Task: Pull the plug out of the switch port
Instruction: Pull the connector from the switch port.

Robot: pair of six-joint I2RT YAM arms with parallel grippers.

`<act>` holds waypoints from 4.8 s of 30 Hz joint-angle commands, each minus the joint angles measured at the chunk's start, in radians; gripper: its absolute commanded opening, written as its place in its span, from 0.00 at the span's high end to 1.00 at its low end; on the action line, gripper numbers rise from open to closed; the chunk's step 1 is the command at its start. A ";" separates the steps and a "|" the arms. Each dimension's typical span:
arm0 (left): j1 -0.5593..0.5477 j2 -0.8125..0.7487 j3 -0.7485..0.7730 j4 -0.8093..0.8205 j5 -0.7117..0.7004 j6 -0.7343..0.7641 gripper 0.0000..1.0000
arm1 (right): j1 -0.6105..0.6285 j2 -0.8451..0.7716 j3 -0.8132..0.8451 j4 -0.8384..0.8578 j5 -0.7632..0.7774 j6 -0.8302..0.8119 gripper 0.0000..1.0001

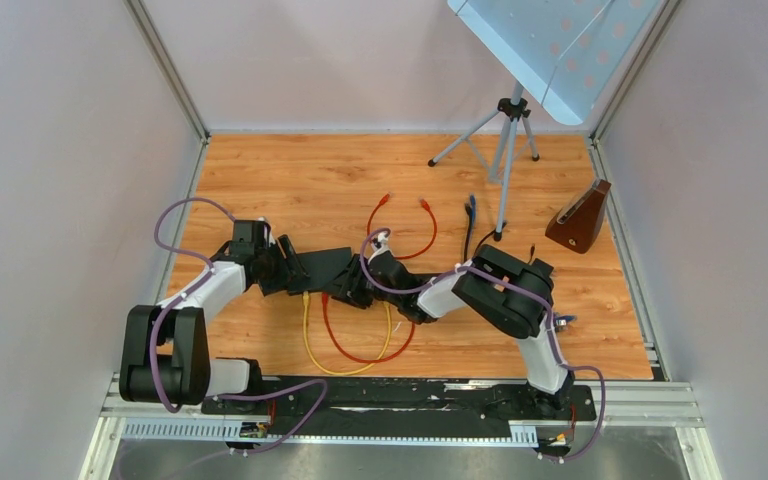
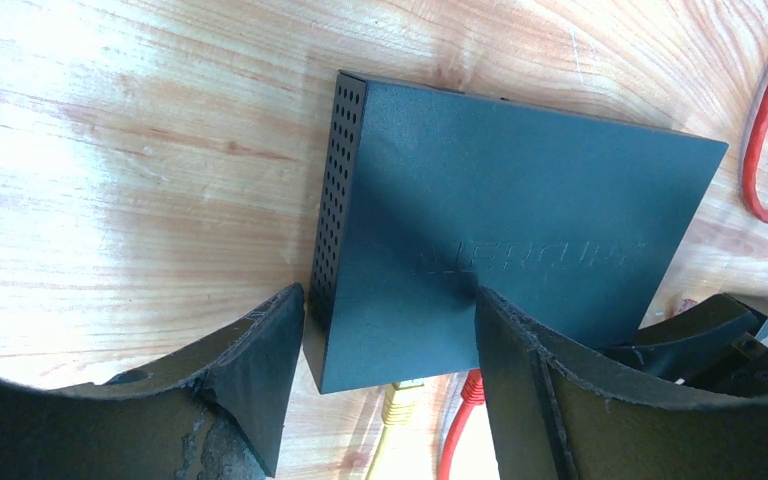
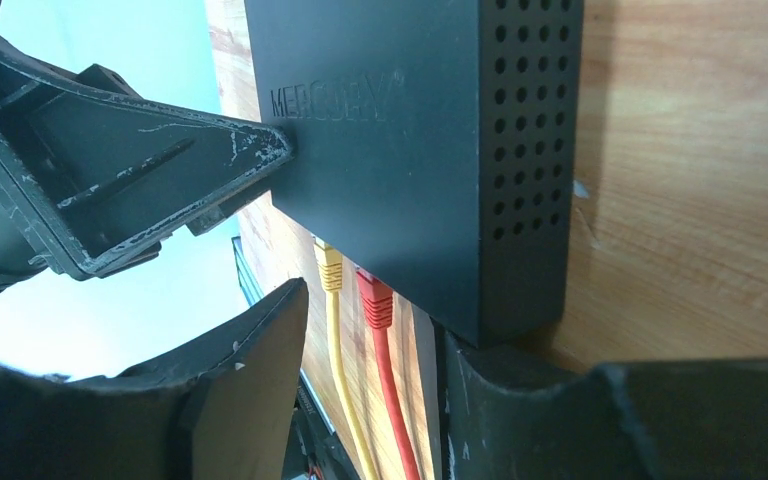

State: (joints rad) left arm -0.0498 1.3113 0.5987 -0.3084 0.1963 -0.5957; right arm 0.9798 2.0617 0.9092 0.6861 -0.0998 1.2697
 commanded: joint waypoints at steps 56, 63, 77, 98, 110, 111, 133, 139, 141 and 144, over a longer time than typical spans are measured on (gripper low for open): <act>0.006 0.002 -0.004 0.022 0.079 0.047 0.35 | 0.014 0.063 0.039 -0.178 0.142 0.120 0.76; 0.006 -0.003 0.019 0.016 0.093 0.060 0.31 | 0.010 0.066 0.040 -0.159 0.120 0.105 0.81; 0.006 0.036 0.013 0.014 0.077 0.034 0.36 | -0.005 0.077 0.034 -0.173 0.116 0.165 0.64; 0.006 0.025 -0.001 0.027 0.089 0.035 0.37 | -0.016 0.075 0.052 -0.202 0.060 0.135 0.82; 0.006 0.007 0.010 0.018 0.084 0.051 0.32 | -0.014 0.056 0.040 -0.198 0.038 0.098 0.89; 0.006 0.013 0.013 0.016 0.082 0.052 0.32 | -0.015 0.058 0.041 -0.198 0.035 0.098 0.89; 0.007 0.041 0.005 0.033 0.104 0.051 0.36 | -0.017 0.024 0.060 -0.286 0.075 0.052 0.87; 0.006 0.035 0.005 0.032 0.102 0.053 0.36 | -0.018 0.013 0.049 -0.246 0.063 0.023 0.94; 0.006 0.033 0.005 0.029 0.103 0.054 0.36 | -0.018 0.007 0.045 -0.235 0.057 0.013 0.96; 0.005 0.025 0.005 0.025 0.097 0.056 0.36 | -0.017 -0.006 0.038 -0.225 0.047 -0.014 1.00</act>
State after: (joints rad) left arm -0.0414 1.3327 0.5987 -0.2859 0.2615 -0.5480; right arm 0.9699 2.0743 0.9802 0.5423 -0.0689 1.3266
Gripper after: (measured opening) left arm 0.642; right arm 0.131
